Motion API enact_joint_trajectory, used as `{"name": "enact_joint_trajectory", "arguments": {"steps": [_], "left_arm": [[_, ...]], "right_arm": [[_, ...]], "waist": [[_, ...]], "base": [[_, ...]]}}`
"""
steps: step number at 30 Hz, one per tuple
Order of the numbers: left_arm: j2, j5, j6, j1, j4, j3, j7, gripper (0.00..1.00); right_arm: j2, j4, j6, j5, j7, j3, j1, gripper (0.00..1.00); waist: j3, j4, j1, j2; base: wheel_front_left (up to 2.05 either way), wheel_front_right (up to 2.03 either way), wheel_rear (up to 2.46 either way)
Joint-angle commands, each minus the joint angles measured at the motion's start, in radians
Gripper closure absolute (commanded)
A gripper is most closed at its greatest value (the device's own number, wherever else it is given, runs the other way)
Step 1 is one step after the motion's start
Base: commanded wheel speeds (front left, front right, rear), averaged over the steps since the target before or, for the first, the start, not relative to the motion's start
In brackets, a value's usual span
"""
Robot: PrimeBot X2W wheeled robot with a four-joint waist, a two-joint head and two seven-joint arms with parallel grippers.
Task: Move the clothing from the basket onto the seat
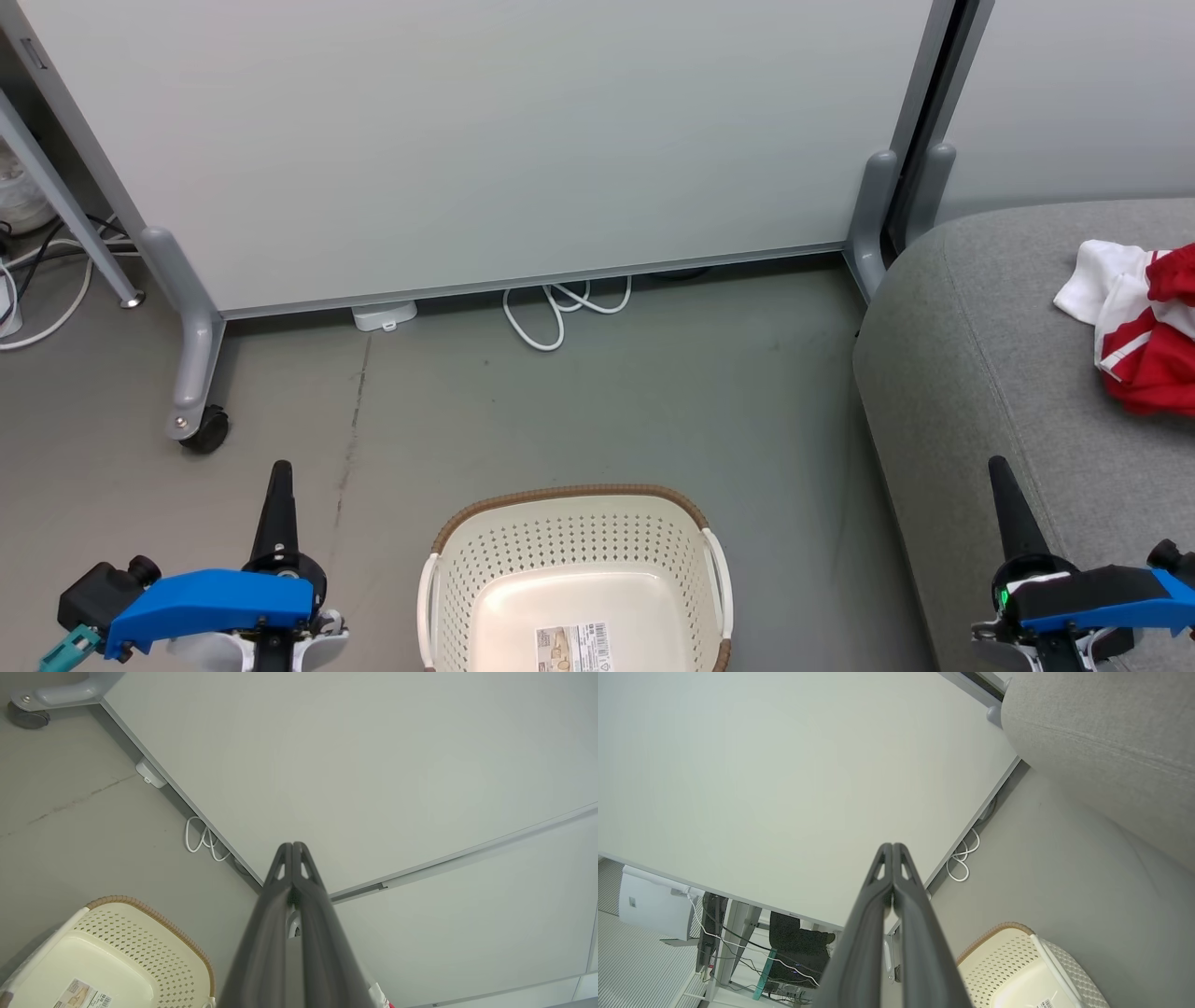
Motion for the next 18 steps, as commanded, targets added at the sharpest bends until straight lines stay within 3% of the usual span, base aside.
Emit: {"name": "enact_joint_trajectory", "arguments": {"steps": [1,18], "left_arm": [[0.001,-0.023,-0.008,-0.022,-0.013,0.006,0.008,1.00],[0.001,-0.181,-0.011,-0.027,-0.025,0.028,0.049,1.00]], "right_arm": [[0.000,-0.013,0.000,0.029,0.006,-0.002,-0.025,1.00],[0.003,-0.015,0.000,0.191,0.048,-0.007,-0.034,1.00]], "waist": [[0.000,0.000,-0.0001,0.0000],[-0.001,-0.006,-0.0001,0.0000]], "base": [[0.00,0.00,0.00],[0.00,0.00,0.00]]}}
